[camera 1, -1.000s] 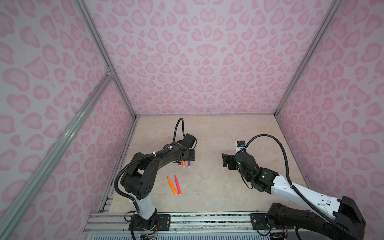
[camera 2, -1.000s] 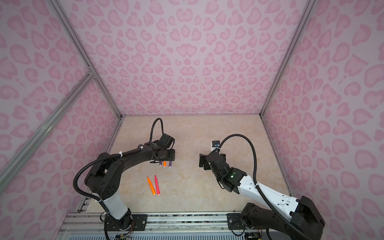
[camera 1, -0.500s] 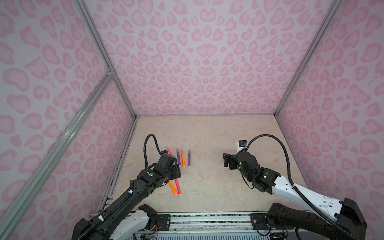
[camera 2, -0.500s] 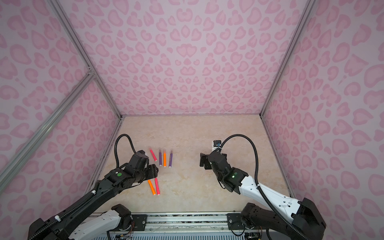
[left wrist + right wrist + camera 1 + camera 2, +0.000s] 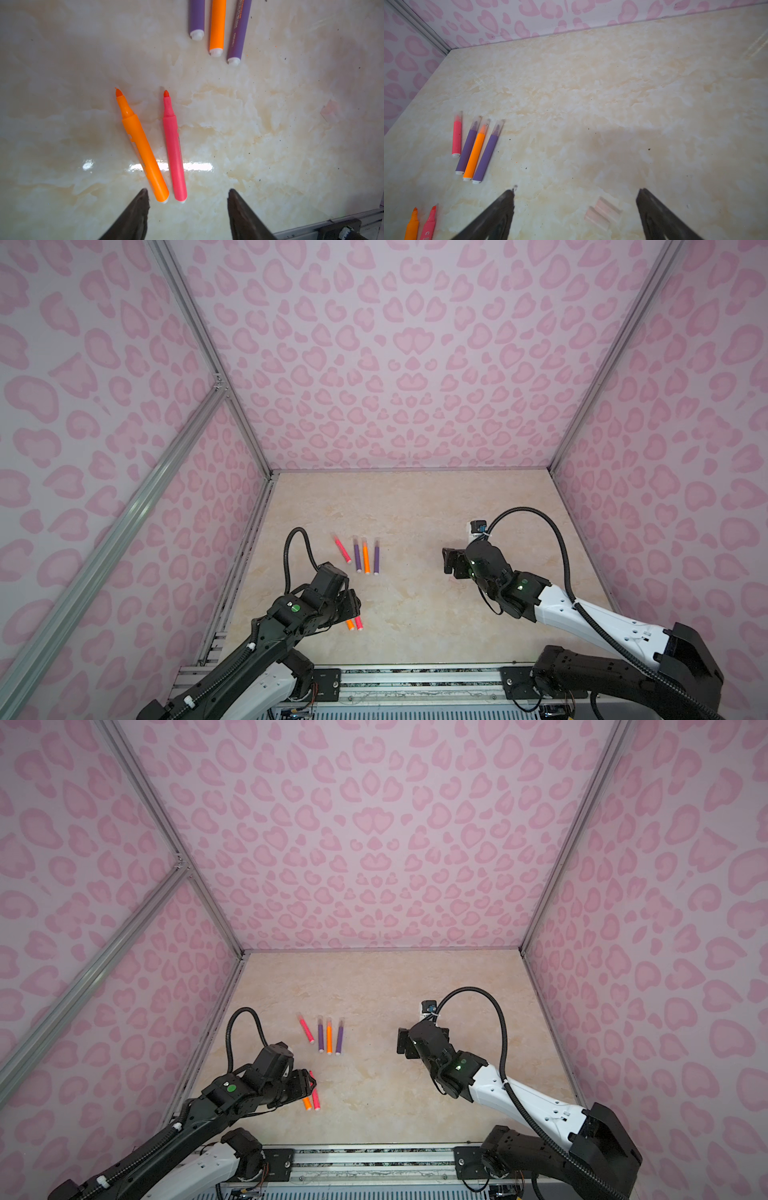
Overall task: Insert the pens into the pen caps
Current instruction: 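Move the left gripper over the pink highlighter and close on it, then lift the pink highlighter upright with the left gripper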
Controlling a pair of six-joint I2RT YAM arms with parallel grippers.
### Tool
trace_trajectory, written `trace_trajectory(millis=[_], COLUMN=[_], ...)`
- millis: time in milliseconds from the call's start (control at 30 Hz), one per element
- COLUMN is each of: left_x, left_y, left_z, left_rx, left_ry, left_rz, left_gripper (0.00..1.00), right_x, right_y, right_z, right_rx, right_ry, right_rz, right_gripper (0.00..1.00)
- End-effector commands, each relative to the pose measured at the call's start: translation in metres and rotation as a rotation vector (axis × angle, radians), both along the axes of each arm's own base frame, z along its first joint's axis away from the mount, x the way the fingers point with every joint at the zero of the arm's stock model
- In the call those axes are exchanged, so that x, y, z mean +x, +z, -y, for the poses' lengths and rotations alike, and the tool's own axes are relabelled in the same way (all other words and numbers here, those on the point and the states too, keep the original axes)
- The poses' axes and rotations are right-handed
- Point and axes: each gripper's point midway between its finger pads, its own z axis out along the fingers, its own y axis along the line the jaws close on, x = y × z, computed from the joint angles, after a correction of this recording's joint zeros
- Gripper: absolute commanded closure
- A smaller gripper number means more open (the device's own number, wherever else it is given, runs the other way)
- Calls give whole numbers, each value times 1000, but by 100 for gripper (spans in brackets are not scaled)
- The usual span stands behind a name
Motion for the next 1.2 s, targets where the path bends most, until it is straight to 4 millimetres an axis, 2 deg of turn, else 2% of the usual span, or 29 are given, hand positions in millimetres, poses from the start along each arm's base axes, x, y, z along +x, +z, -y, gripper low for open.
trace_trajectory(millis=[0, 167, 367, 800, 1033, 1100, 1167], left_x=[0, 3, 7, 11, 12, 12, 11], left_y=[-6, -6, -8, -41, -53, -57, -61], left_z=[7, 14, 19, 13, 10, 9, 8], left_rx=[4, 57, 94, 205, 262, 282, 297], left_ry=[-2, -18, -32, -3, -12, -17, -20], left_rz=[-30, -11, -21, -90, -117, -129, -139], left_gripper=[39, 37, 41, 52, 63, 63, 70], right_x=[0, -1, -1, -1, 0, 0, 0], right_y=[-3, -3, -3, -5, -6, -6, -6], right_z=[5, 1, 3, 1, 2, 1, 2], right_rx=[-19, 0, -4, -2, -11, -8, -11], right_ry=[-22, -3, -12, -4, -12, -8, -11], right_rz=[-12, -17, -17, -29, -31, -33, -32], right_gripper=[7, 7, 7, 8, 8, 8, 8])
